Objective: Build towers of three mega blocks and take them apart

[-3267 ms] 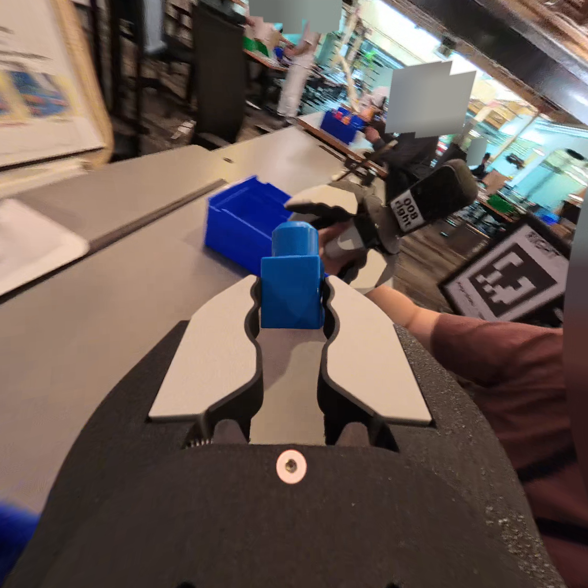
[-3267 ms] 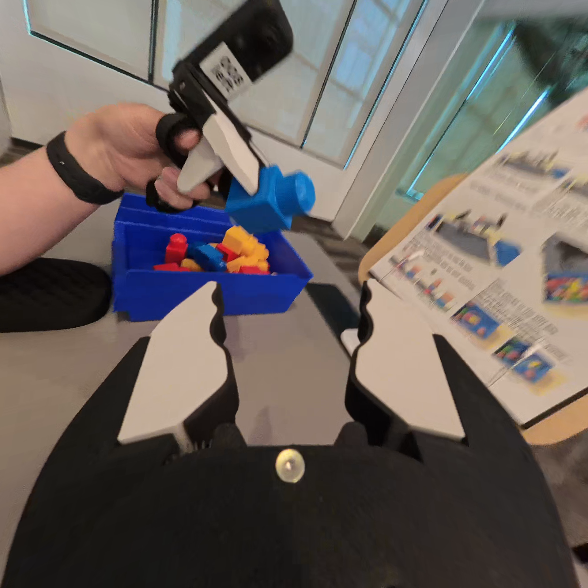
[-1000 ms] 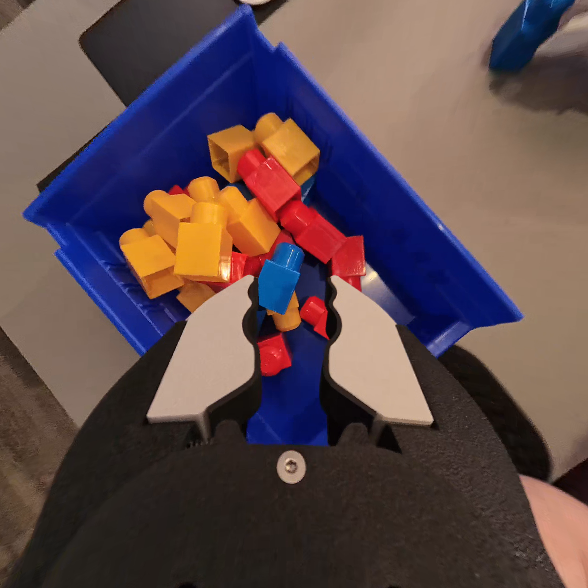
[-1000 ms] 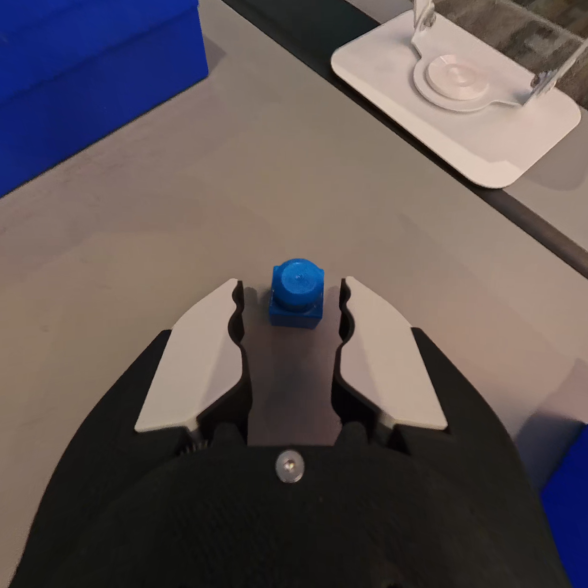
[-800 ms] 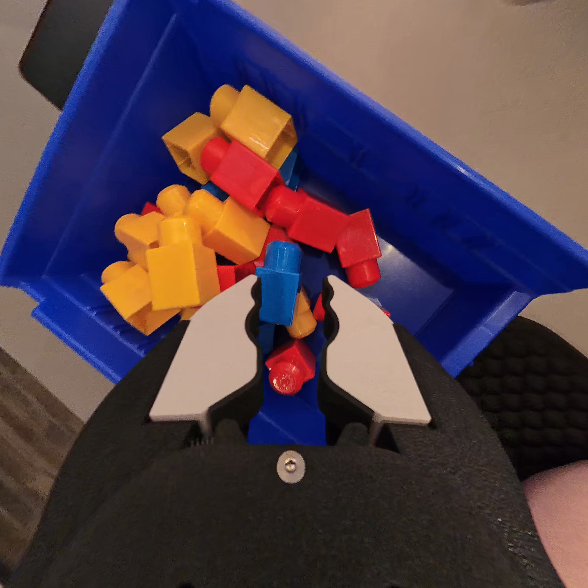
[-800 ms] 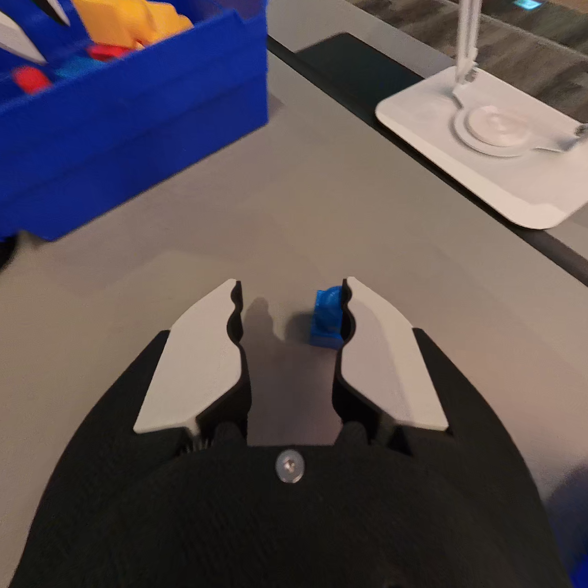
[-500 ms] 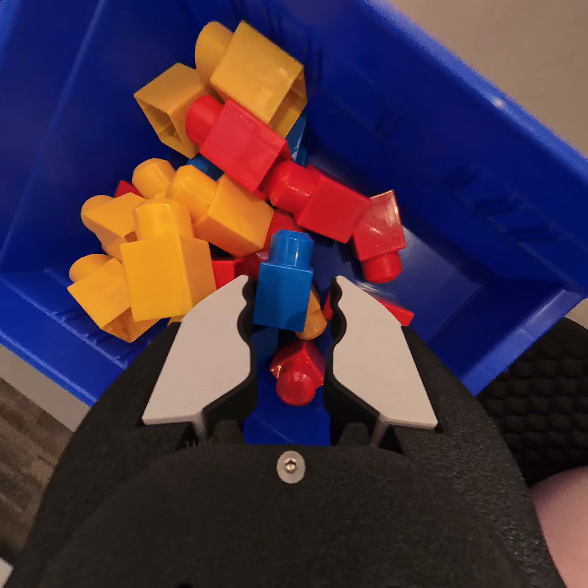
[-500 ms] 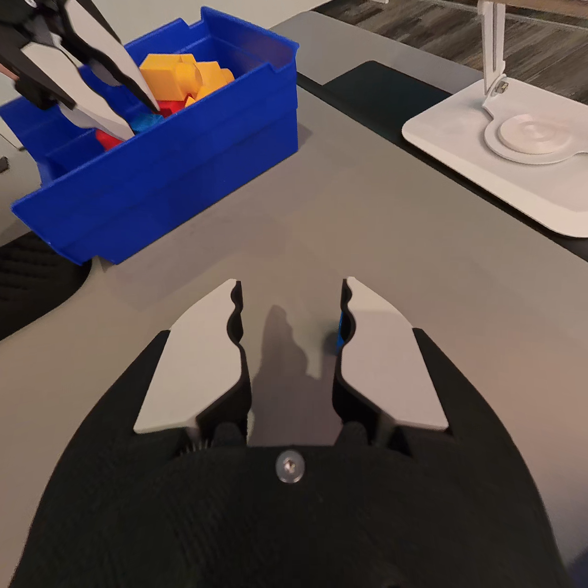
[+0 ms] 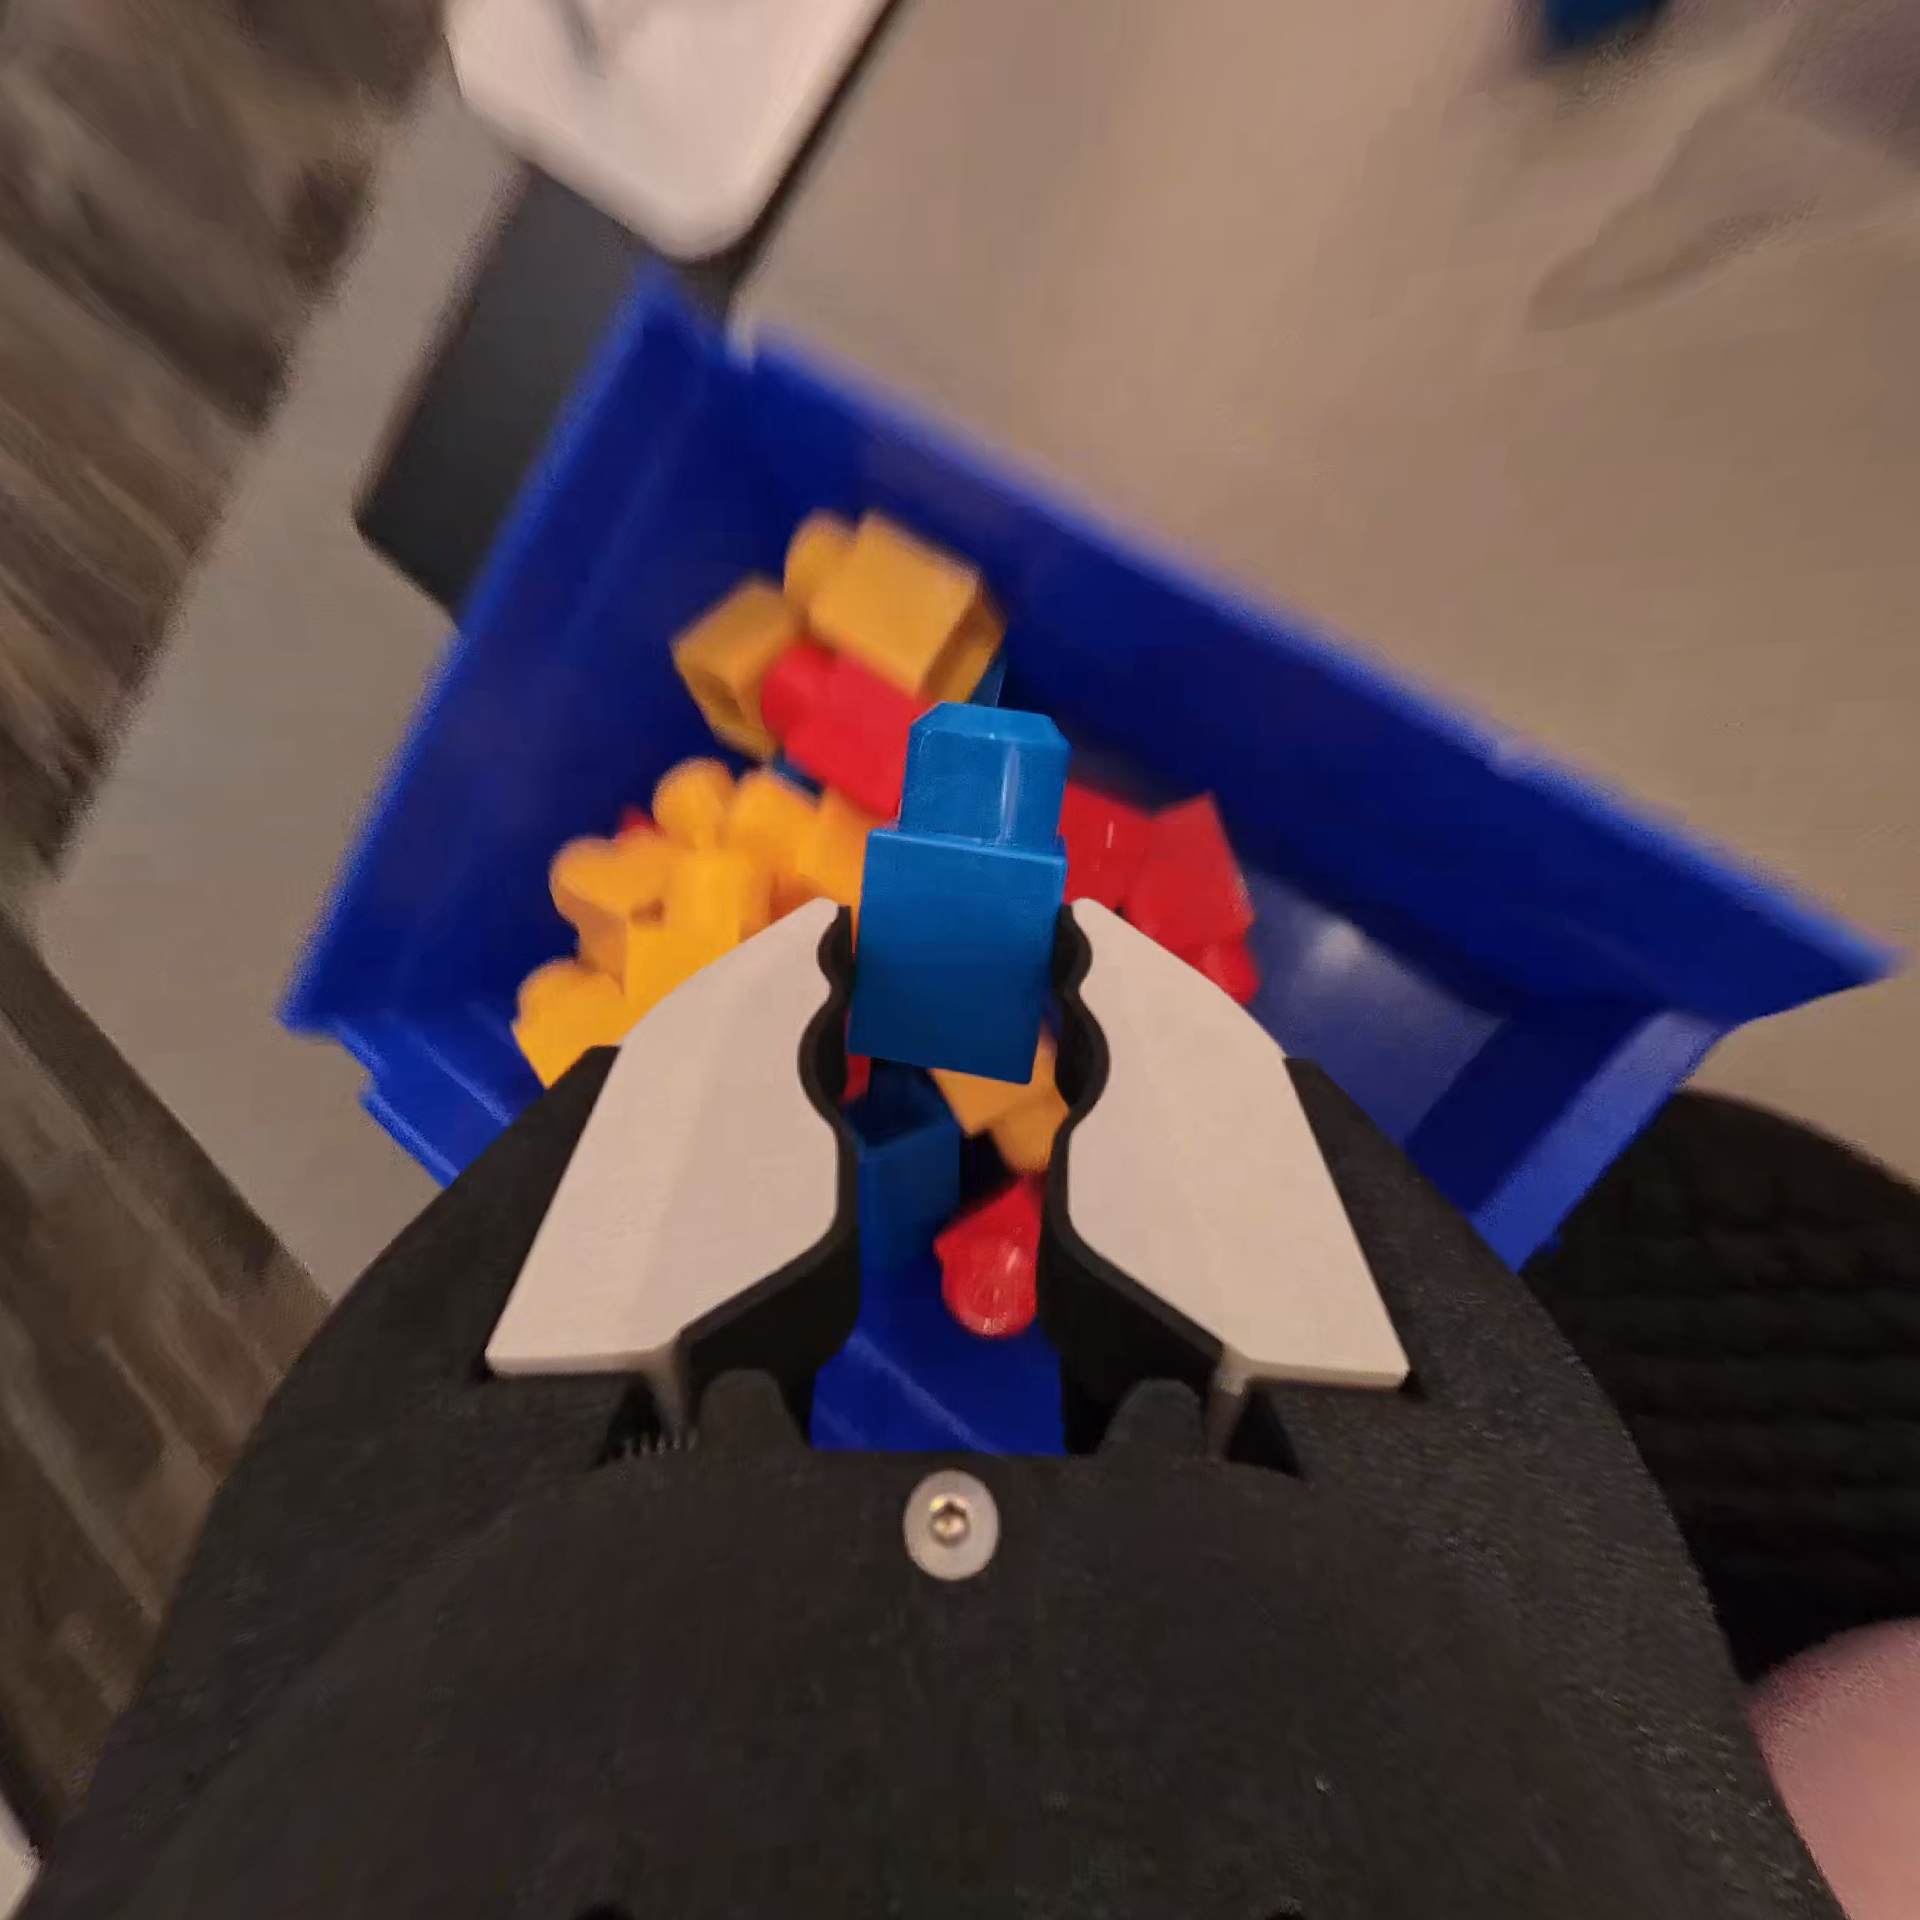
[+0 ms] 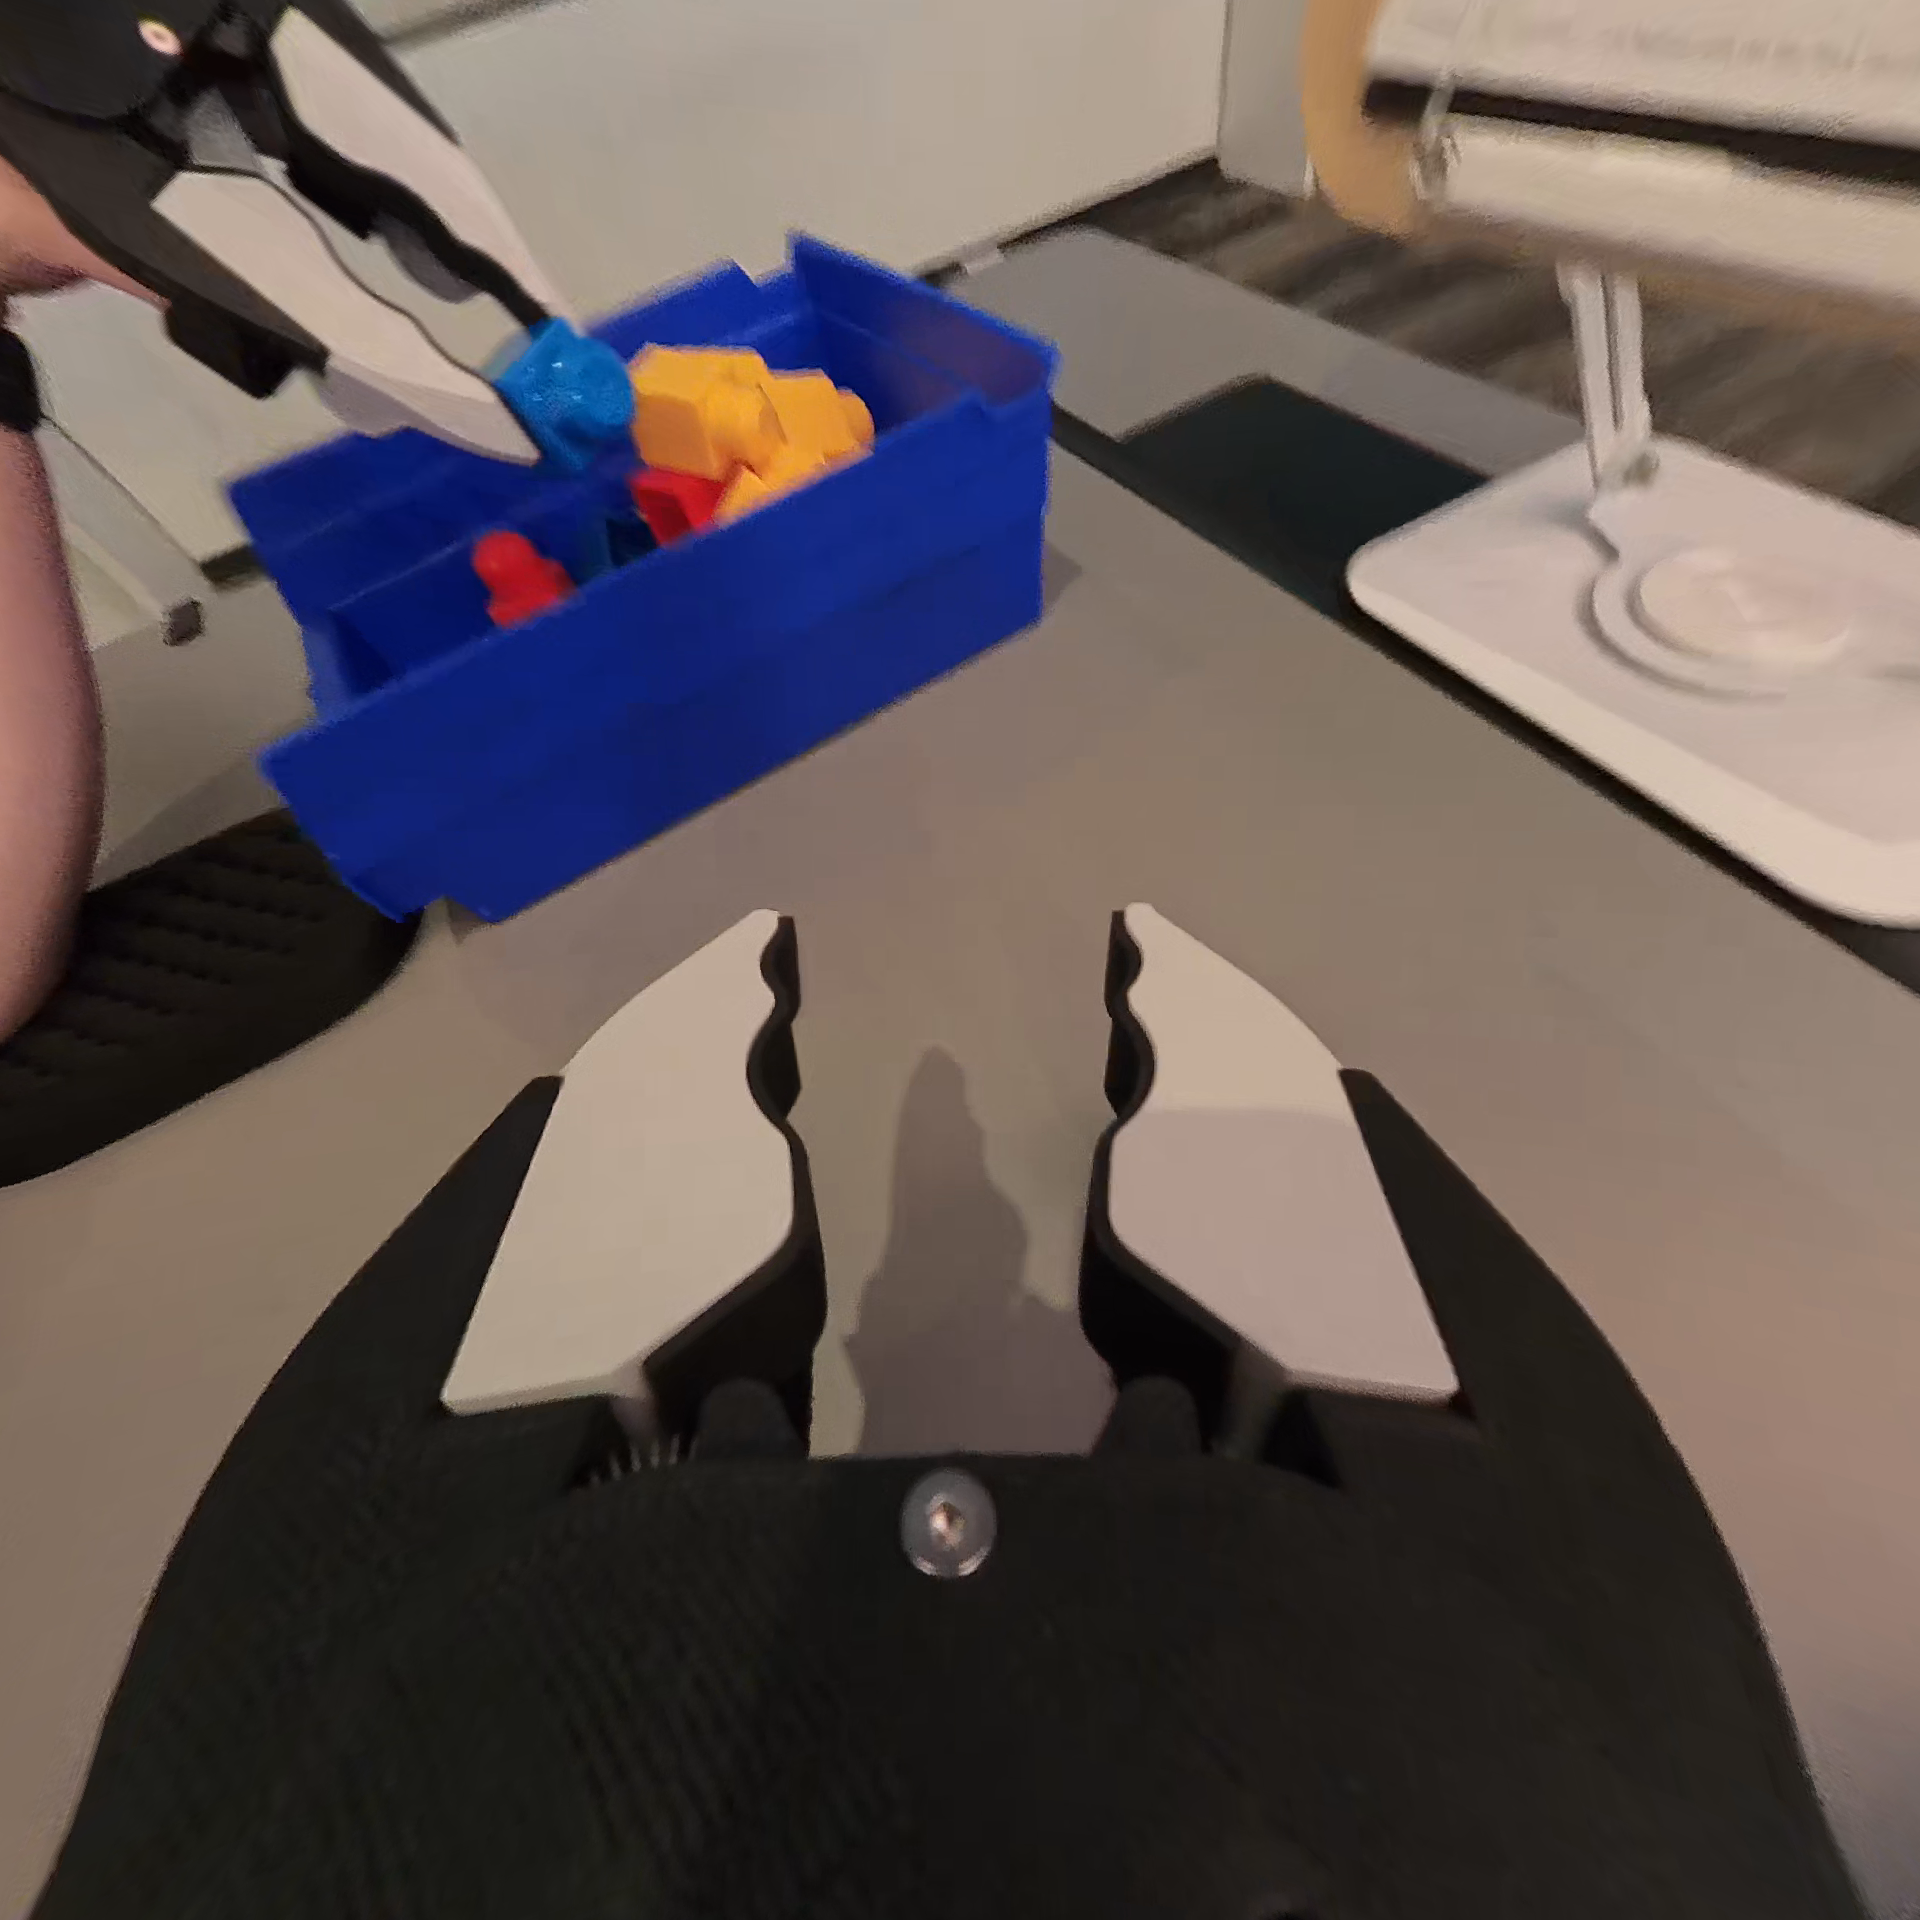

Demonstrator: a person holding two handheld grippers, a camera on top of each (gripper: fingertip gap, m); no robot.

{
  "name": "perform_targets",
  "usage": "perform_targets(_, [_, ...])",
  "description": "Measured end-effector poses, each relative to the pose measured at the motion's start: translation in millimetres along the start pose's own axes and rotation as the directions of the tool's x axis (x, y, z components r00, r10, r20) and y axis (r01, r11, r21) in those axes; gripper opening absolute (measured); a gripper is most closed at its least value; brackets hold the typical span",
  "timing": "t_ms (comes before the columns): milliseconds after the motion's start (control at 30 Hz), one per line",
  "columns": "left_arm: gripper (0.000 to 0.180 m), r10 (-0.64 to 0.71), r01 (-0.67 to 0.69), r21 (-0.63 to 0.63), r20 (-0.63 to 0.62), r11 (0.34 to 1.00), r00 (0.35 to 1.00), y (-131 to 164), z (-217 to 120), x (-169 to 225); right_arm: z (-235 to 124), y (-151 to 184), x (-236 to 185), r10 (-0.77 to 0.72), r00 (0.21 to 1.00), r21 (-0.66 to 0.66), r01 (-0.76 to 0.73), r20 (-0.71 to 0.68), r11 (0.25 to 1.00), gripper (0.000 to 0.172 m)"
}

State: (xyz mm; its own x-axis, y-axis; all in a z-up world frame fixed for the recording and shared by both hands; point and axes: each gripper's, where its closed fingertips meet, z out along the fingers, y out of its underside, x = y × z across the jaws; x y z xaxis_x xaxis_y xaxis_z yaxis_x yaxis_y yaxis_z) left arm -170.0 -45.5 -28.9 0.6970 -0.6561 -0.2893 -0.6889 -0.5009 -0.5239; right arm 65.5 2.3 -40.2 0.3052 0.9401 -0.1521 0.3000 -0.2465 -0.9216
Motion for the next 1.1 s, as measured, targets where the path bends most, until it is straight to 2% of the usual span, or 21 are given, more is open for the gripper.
perform_targets(100, [0.037,0.141,-0.126,0.307,-0.025,0.943,0.990,-70,-37,34,-15,-37,-42,-0.092,0.980,0.182,0.060,0.174,0.981,0.056])
perform_targets(167, [0.036,0.222,-0.169,0.484,-0.054,0.859,0.974,-114,-59,64,-33,-61,-69,-0.161,0.953,0.322,0.073,0.258,0.944,0.056])
perform_targets(233, [0.036,0.273,-0.142,0.610,-0.126,0.779,0.954,-149,-73,93,-51,-79,-86,-0.235,0.934,0.427,0.104,0.268,0.898,0.055])
perform_targets(300, [0.036,0.323,-0.115,0.660,-0.201,0.742,0.925,-169,-77,119,-66,-91,-98,-0.304,0.920,0.496,0.150,0.246,0.856,0.055])
perform_targets(400, [0.036,0.383,-0.125,0.679,-0.244,0.724,0.891,-181,-72,145,-82,-104,-109,-0.349,0.913,0.562,0.178,0.212,0.808,0.049])
perform_targets(533, [0.036,0.422,-0.130,0.679,-0.284,0.723,0.861,-187,-65,164,-81,-104,-117,-0.342,0.909,0.544,0.167,0.237,0.822,0.049])
perform_targets(600, [0.036,0.427,-0.140,0.674,-0.281,0.725,0.859,-189,-61,168,-74,-99,-116,-0.338,0.911,0.503,0.181,0.239,0.845,0.044])
perform_targets(633, [0.035,0.436,-0.147,0.666,-0.291,0.731,0.852,-187,-59,170,-72,-96,-116,-0.344,0.906,0.488,0.190,0.247,0.852,0.029])
perform_targets(700, [0.040,0.426,-0.160,0.661,-0.262,0.733,0.866,-187,-55,165,-68,-91,-109,-0.334,0.913,0.421,0.215,0.234,0.881,0.028])
perform_targets(733, [0.050,0.408,-0.167,0.650,-0.238,0.741,0.881,-185,-53,158,-64,-85,-99,-0.308,0.927,0.356,0.220,0.213,0.908,0.028])
perform_targets(767, [0.056,0.387,-0.172,0.627,-0.223,0.760,0.895,-181,-52,149,-57,-75,-86,-0.261,0.946,0.248,0.210,0.193,0.946,0.028])
perform_targets(833, [0.059,0.283,-0.158,0.575,-0.135,0.802,0.950,-169,-50,113,-43,-29,-52,-0.152,0.981,-0.097,0.164,0.122,0.982,0.028])
perform_targets(867, [0.058,0.211,-0.131,0.552,-0.082,0.823,0.974,-160,-52,90,-39,-1,-36,-0.130,0.989,-0.267,0.146,0.077,0.953,0.028])
perform_targets(933, [0.056,0.050,-0.028,0.504,-0.029,0.863,0.998,-135,-56,47,-32,43,-13,-0.130,0.991,-0.459,0.127,0.025,0.879,0.028])
perform_targets(1000, [0.056,-0.101,0.064,0.404,0.070,0.913,0.992,-96,-52,4,-22,68,-1,-0.130,0.991,-0.538,0.114,0.009,0.835,0.028])
perform_targets(1100, [0.056,-0.269,0.215,0.236,0.226,0.948,0.936,-33,-42,-47,-14,84,2,-0.164,0.986,-0.581,0.150,0.028,0.800,0.029])
